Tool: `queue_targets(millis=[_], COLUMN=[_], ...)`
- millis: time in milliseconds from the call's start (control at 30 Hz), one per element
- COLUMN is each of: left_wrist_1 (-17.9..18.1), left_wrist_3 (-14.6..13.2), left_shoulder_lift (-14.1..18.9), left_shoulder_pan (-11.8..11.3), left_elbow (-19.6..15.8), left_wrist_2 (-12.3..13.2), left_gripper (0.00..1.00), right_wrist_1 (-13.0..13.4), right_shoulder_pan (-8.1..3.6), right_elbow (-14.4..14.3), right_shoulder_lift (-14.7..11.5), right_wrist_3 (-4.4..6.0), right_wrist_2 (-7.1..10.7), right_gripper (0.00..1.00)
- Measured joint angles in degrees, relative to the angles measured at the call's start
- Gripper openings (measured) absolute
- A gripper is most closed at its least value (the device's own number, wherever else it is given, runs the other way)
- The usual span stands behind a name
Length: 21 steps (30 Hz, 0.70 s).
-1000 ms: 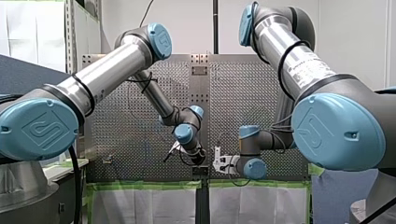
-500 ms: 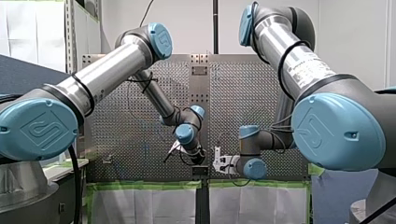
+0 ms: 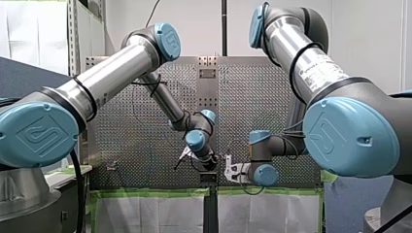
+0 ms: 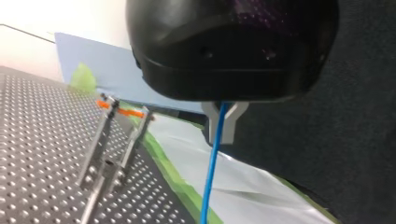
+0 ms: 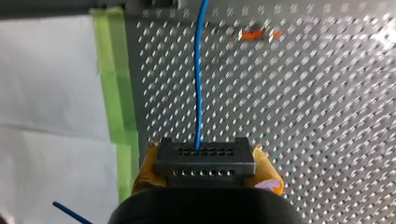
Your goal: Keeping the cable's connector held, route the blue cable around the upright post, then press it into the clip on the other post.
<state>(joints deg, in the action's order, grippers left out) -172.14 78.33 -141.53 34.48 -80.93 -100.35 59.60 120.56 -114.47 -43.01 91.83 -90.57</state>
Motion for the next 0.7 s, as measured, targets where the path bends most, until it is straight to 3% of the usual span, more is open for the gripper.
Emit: queue_targets(millis=[200,700], left_wrist_1=[1.45,3.84], left_wrist_3=[1.42,2.98], left_shoulder_lift=[0.00,-0.01], left_shoulder_pan=[1.03,2.24], left_elbow=[0.00,-0.01], left_wrist_2=[-1.55,-4.00], left_gripper=[0.00,0.00], right_wrist_1=[-0.69,-0.22], right_shoulder_pan=[-0.76,-2.52], right_elbow=[0.04,0.94], right_shoulder_lift=[0.01,0.01], right_wrist_3=[-0.21,-0.29], right_wrist_2=[-0.74,-0.72], right_gripper=[0.00,0.00])
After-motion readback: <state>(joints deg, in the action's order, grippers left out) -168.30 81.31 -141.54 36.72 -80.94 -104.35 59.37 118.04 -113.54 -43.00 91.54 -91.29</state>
